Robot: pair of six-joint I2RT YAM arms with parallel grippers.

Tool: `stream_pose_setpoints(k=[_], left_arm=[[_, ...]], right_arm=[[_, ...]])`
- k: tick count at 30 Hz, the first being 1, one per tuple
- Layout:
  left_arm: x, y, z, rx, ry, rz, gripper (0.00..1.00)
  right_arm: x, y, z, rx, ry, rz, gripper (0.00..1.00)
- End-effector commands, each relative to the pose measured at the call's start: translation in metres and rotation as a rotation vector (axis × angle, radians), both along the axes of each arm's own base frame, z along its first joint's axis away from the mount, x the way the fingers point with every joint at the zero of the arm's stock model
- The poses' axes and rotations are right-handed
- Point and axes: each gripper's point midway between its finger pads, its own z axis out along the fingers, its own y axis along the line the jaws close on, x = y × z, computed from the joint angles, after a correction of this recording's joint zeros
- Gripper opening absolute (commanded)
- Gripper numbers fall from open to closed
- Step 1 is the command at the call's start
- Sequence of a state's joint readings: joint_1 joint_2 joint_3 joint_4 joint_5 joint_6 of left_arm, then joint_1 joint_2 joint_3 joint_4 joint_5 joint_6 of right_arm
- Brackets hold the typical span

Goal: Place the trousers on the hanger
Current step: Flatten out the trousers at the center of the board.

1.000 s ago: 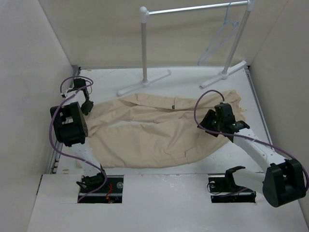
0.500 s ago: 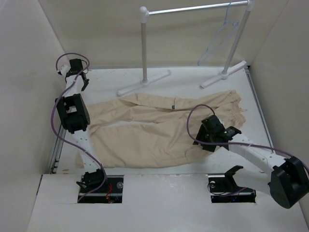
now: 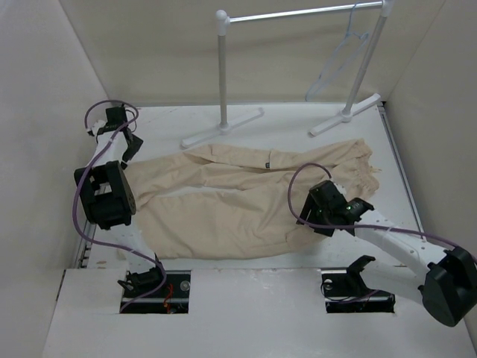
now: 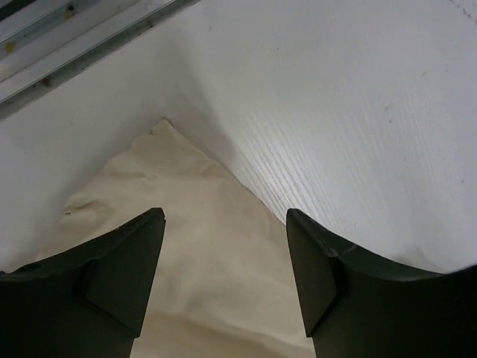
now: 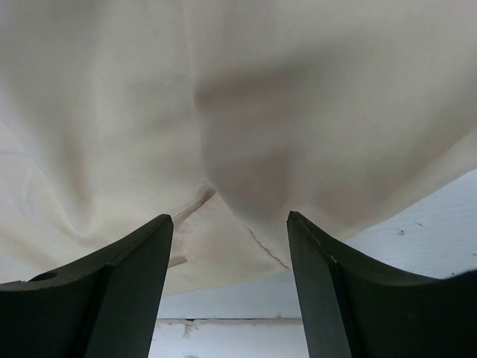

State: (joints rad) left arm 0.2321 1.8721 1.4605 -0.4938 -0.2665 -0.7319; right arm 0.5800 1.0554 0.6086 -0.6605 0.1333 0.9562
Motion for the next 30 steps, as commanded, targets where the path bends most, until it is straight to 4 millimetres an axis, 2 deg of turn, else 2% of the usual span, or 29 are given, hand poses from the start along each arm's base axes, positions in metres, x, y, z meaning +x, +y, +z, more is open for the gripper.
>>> stream_pose_setpoints(k=[1,4,6,8,9,11,13,16,19,20,22,24,26,28,29,30], left_arm=[[-0.002,0.007,-0.023,0.007,0.045,0.024,0.65],[0.012,0.01,-0.042,0.002,0.076,0.022,0.64],[0.023,0.01,-0.051,-0.007,0.08,0.015,0.6],[0.032,0.012,-0.053,-0.002,0.067,0.015,0.45],[0.039,0.014,-0.051,0.004,0.049,0.014,0.31],[0.054,0.017,-0.05,0.009,0.024,0.008,0.12],[0.068,0.023,-0.049,0.011,0.012,0.009,0.05],[0.095,0.038,-0.032,0.038,-0.039,0.022,0.01],[0.128,0.047,-0.002,0.076,-0.126,0.021,0.02],[0.137,0.049,0.006,0.083,-0.149,0.014,0.04],[0.144,0.048,0.017,0.088,-0.175,0.005,0.16],[0.14,0.04,0.028,0.097,-0.187,-0.004,0.34],[0.131,0.029,0.042,0.101,-0.198,-0.015,0.49],[0.111,0.012,0.061,0.095,-0.218,-0.023,0.57],[0.101,0.001,0.069,0.09,-0.237,-0.029,0.59],[0.089,-0.014,0.08,0.076,-0.27,-0.036,0.6]], right_arm=[[0.003,0.011,0.003,0.03,-0.036,0.035,0.72],[-0.007,0.014,0.0,0.047,-0.024,0.032,0.78],[-0.013,0.014,-0.003,0.048,-0.009,0.028,0.78],[-0.018,0.012,-0.008,0.038,0.01,0.019,0.78],[-0.019,0.01,-0.011,0.028,0.023,0.012,0.76],[-0.021,0.01,-0.016,0.021,0.048,0.003,0.73],[-0.021,0.013,-0.019,0.018,0.074,0.002,0.69],[-0.021,0.015,-0.023,0.004,0.107,-0.013,0.59],[-0.025,0.017,-0.034,0.003,0.154,-0.023,0.42],[-0.027,0.018,-0.037,0.003,0.173,-0.023,0.31],[-0.033,0.022,-0.039,0.015,0.197,-0.019,0.17],[-0.045,0.025,-0.037,0.014,0.204,0.0,0.12],[-0.064,0.023,-0.037,0.003,0.231,0.019,0.09],[-0.082,0.023,-0.033,0.012,0.242,0.051,0.09],[-0.089,0.022,-0.031,0.019,0.244,0.056,0.12],[-0.092,0.02,-0.027,0.025,0.236,0.053,0.2]])
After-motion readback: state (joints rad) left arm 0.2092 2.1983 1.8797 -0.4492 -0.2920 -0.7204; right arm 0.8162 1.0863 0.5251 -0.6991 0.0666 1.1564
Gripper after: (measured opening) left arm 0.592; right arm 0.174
